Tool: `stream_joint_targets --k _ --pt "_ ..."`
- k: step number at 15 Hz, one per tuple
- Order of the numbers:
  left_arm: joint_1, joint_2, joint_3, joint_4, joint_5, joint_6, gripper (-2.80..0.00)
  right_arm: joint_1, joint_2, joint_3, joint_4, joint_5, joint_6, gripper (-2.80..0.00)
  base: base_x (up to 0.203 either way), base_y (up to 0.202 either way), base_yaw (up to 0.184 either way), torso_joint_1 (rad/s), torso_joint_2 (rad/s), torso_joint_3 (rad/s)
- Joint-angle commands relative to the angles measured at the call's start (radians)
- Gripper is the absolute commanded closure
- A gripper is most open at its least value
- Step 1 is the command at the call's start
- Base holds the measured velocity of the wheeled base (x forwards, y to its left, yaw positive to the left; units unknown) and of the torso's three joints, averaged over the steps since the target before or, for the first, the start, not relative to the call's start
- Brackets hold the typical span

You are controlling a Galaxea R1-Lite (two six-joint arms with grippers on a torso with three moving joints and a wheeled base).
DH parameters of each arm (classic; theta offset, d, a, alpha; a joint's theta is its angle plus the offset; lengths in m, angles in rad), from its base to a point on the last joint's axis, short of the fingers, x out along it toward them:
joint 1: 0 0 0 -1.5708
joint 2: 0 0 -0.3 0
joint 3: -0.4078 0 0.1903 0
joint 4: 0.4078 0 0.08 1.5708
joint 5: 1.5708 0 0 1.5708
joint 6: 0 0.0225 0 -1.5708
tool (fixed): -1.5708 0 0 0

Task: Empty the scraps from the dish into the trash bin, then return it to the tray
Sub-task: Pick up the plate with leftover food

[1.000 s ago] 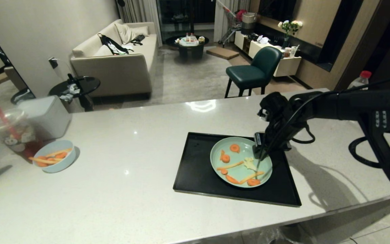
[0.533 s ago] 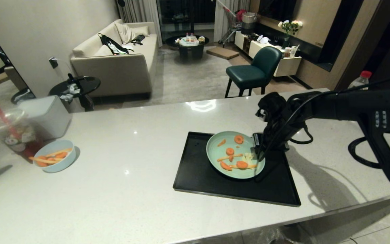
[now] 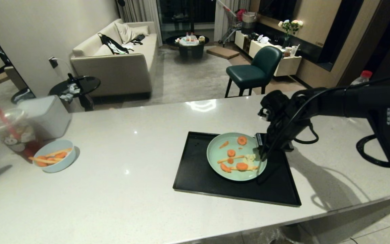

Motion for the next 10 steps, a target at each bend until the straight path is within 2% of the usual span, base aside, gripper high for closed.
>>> stream_joint_targets --k 1,3,7,10 --pt "0.0 0.001 0.0 0.0 0.0 -0.001 0.0 0.014 -0.06 0.026 0.002 0.001 0.022 0.0 0.0 0.0 0.0 0.0 0.0 0.0" --pt "0.0 0.001 0.0 0.0 0.0 -0.001 0.0 0.026 -0.096 0.042 0.003 0.001 0.058 0.0 0.0 0.0 0.0 0.0 0.0 0.0" --pt "-0.001 0.0 0.0 0.0 0.0 -0.001 0.0 0.048 -0.169 0.107 -0.002 0.001 0.079 0.0 0.0 0.0 0.0 0.0 0.0 0.0" --pt "-0.001 0.001 0.0 0.0 0.0 -0.001 0.0 0.081 -0.225 0.172 -0.011 0.0 0.139 0.0 0.0 0.0 0.0 0.0 0.0 0.0"
